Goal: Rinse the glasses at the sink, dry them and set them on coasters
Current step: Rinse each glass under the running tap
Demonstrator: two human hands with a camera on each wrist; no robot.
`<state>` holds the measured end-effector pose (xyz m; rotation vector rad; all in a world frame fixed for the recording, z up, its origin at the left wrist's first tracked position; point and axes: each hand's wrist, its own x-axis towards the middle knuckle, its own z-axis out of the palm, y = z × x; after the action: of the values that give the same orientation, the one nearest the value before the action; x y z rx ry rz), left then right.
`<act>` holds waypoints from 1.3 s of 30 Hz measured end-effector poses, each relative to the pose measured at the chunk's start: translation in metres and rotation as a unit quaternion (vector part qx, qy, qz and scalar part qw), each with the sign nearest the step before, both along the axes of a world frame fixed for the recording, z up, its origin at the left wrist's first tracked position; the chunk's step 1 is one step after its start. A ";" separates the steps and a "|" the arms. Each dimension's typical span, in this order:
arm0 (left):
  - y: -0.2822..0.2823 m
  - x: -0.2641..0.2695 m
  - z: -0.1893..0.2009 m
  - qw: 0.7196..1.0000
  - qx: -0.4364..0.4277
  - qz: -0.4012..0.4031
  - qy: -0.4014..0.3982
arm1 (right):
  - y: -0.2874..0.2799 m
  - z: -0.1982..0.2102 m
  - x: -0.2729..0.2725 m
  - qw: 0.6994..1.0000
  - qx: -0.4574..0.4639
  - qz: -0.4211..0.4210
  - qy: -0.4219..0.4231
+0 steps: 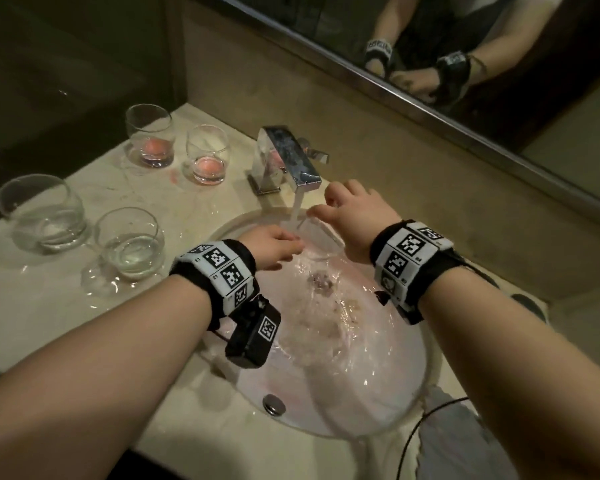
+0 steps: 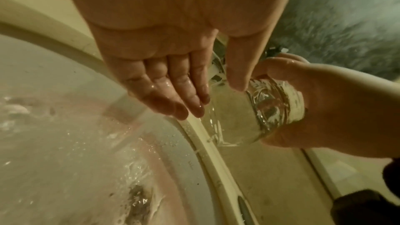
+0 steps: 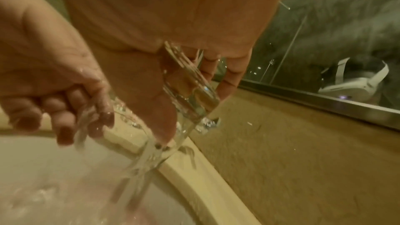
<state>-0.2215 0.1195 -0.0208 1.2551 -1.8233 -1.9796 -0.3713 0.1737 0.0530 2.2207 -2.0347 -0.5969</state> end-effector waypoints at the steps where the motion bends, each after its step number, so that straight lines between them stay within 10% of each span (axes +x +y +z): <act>1: 0.002 0.003 0.004 1.000 0.019 0.009 0.020 | 0.001 0.005 0.002 1.000 -0.006 0.000 -0.010; 10: 0.002 0.048 0.054 0.977 0.096 0.045 0.184 | 0.015 0.016 0.042 0.962 -0.128 -0.097 -0.219; 14: 0.003 0.088 0.090 0.982 -0.024 0.029 0.185 | 0.022 0.025 0.084 0.929 -0.179 -0.141 -0.293; 24: -0.015 0.251 0.126 0.909 -0.409 -0.038 -0.072 | 0.004 0.017 0.225 0.875 -0.236 -0.197 -0.374; 39: -0.045 0.348 0.042 0.852 -0.378 -0.130 -0.337 | 0.027 -0.042 0.300 0.740 -0.308 -0.463 -0.379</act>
<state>0.1267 0.0745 0.0210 1.5364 -2.7984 -0.6670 -0.0716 0.2010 0.0106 0.9718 -2.9990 1.0595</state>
